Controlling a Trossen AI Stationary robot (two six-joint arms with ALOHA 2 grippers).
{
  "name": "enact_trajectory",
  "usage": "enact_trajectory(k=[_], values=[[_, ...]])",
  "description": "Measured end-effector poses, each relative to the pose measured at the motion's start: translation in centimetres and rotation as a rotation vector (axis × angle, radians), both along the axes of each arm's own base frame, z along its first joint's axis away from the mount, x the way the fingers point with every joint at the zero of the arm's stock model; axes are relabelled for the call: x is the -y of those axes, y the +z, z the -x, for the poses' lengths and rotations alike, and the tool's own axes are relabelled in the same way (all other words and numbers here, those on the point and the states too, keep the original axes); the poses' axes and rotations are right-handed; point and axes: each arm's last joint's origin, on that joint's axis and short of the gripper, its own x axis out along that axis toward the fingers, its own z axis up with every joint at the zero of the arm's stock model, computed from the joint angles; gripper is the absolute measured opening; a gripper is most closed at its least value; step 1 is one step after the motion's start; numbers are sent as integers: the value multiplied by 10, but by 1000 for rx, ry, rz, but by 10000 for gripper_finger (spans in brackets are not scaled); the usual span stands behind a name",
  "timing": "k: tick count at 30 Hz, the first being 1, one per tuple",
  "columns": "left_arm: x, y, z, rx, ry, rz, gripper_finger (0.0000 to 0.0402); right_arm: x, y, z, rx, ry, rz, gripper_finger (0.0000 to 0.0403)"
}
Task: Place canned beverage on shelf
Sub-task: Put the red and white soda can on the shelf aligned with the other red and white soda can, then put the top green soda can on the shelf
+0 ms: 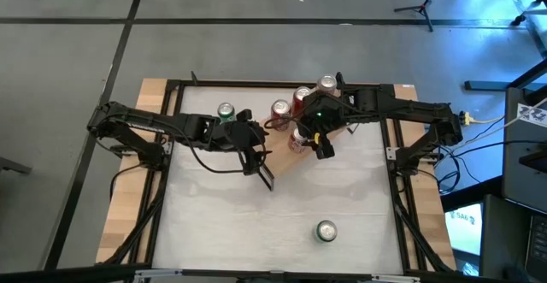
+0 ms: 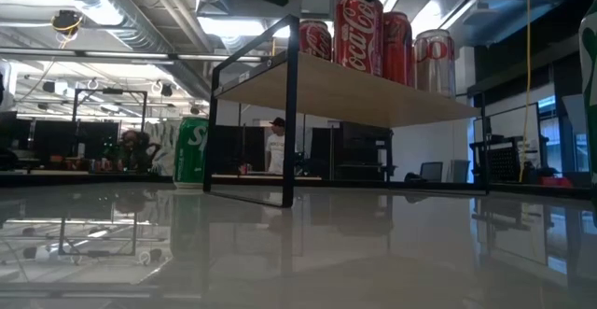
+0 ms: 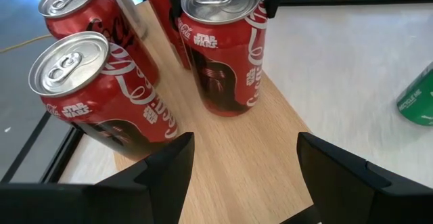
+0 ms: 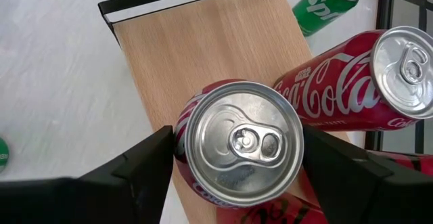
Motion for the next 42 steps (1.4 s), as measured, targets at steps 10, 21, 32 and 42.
enact_trajectory(k=[10,21,32,42], values=[[0,0,0,0,0,1,250,0,0,0,0,0,0,289],[0,0,0,0,0,1,250,0,0,0,-4,-2,4,370],[0,0,0,0,0,0,250,0,0,0,0,-5,9,354],[-5,0,0,0,17,0,250,0,6,5,23,-6,10,349]])
